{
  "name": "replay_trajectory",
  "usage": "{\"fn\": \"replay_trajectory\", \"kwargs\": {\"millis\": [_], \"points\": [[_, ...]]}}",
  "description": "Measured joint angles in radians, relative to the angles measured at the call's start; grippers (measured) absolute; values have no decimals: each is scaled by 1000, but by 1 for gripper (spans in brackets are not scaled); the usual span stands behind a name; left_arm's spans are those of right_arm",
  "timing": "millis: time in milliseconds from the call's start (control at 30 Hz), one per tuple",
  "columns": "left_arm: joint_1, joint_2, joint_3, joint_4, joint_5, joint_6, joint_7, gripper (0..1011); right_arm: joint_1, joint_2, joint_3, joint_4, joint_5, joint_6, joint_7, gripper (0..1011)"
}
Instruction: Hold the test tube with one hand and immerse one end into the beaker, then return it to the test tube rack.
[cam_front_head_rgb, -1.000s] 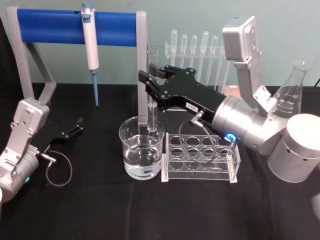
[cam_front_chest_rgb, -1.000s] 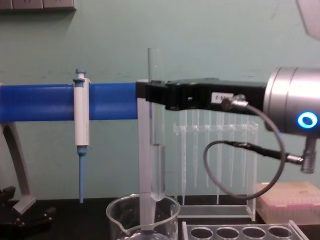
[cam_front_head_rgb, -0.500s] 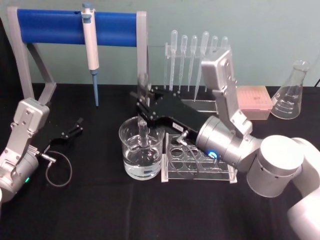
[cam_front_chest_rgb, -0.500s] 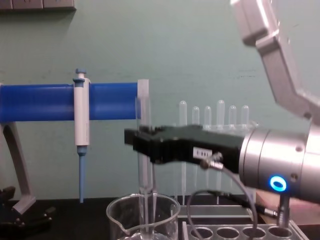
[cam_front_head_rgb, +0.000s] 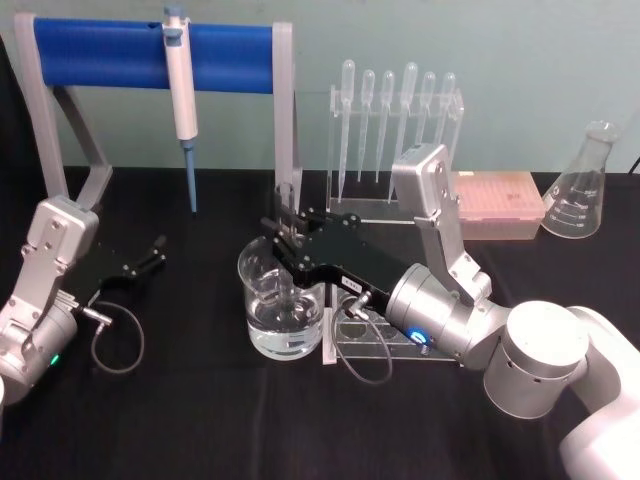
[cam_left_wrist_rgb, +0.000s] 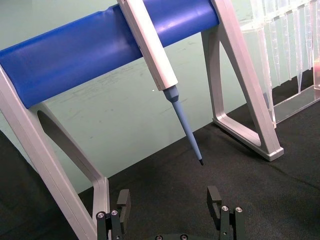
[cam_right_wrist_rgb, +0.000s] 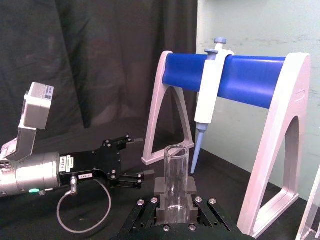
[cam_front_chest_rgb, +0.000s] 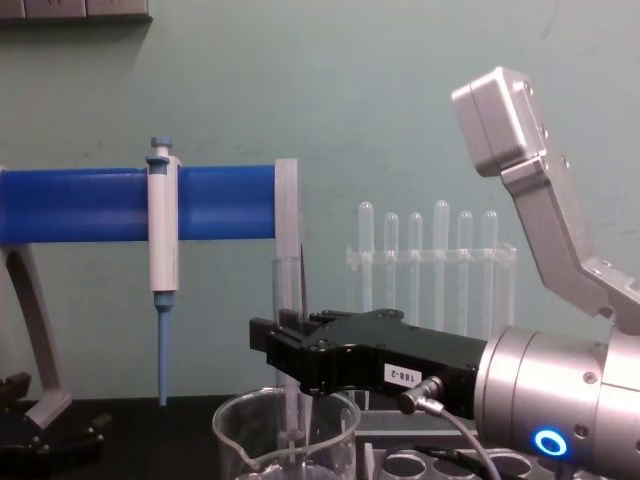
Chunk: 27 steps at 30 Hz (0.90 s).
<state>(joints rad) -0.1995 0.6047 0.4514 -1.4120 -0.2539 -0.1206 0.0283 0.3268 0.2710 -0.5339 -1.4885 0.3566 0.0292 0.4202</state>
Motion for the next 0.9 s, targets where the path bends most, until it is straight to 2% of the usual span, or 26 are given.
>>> {"fn": "replay_trajectory", "kwargs": {"millis": [900], "points": [[0, 0, 0, 0, 0, 0, 0, 1000, -10, -2, 8, 6, -9, 0, 9, 241]]}}
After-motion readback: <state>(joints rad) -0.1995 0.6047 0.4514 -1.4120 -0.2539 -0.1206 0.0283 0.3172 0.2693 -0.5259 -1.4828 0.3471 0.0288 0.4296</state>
